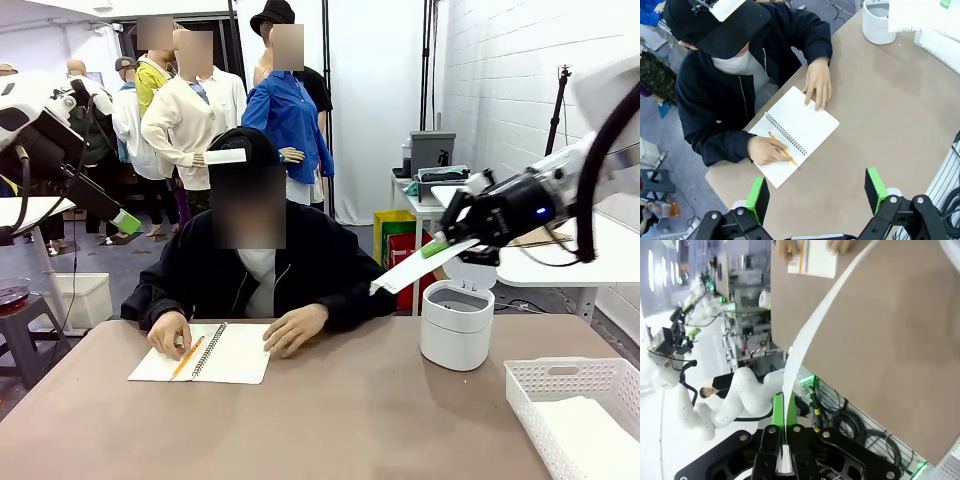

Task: Sort the paper based on its condition.
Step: If a person hands you a paper, place it in the Organizing basket , and if it's crumpled, put it in the Trash can.

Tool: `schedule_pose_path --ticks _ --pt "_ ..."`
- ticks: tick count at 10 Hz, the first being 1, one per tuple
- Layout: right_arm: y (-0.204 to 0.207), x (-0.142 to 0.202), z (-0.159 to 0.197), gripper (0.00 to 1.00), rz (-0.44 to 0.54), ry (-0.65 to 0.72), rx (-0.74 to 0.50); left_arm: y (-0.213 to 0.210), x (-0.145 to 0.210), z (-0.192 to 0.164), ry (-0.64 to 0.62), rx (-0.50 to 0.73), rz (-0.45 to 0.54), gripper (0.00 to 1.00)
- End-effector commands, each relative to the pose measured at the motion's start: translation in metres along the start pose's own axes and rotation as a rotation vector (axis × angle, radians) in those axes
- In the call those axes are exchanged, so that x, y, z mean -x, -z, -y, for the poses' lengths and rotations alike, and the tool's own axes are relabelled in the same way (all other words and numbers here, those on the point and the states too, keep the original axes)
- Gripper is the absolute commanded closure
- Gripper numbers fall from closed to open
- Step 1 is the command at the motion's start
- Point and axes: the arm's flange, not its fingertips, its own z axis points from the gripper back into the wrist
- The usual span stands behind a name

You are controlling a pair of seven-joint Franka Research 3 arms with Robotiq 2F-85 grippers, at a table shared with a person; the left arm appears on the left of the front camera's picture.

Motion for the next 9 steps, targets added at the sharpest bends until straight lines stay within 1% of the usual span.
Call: schedule_pose_path --ticks 1,2,3,4,7,8,9 --pt "-0.031 0.02 0.017 1.0 0.034 0.048 0.031 0.0 0.001 0.001 -0.001 -0.006 -0.009 0.0" --pt "-0.049 0.026 0.027 1.0 0.059 0.079 0.03 0.0 0.001 0.001 -0.001 -0.006 -0.009 0.0" --pt "-0.068 0.033 0.045 1.0 0.083 0.108 0.036 0.0 0.001 0.001 -0.001 -0.006 -0.009 0.0" --pt "-0.082 0.037 0.063 1.0 0.09 0.139 0.011 0.0 0.001 0.001 -0.001 -0.006 -0.009 0.0" --pt "-0.12 0.062 0.126 1.0 0.124 0.212 -0.018 0.0 0.001 0.001 -0.001 -0.006 -0.009 0.0" --pt "-0.13 0.073 0.149 1.0 0.111 0.239 -0.028 0.0 0.001 0.001 -0.001 -0.006 -0.009 0.0" --pt "-0.134 0.079 0.162 1.0 0.104 0.267 -0.035 0.0 0.001 0.001 -0.001 -0.006 -0.009 0.0"
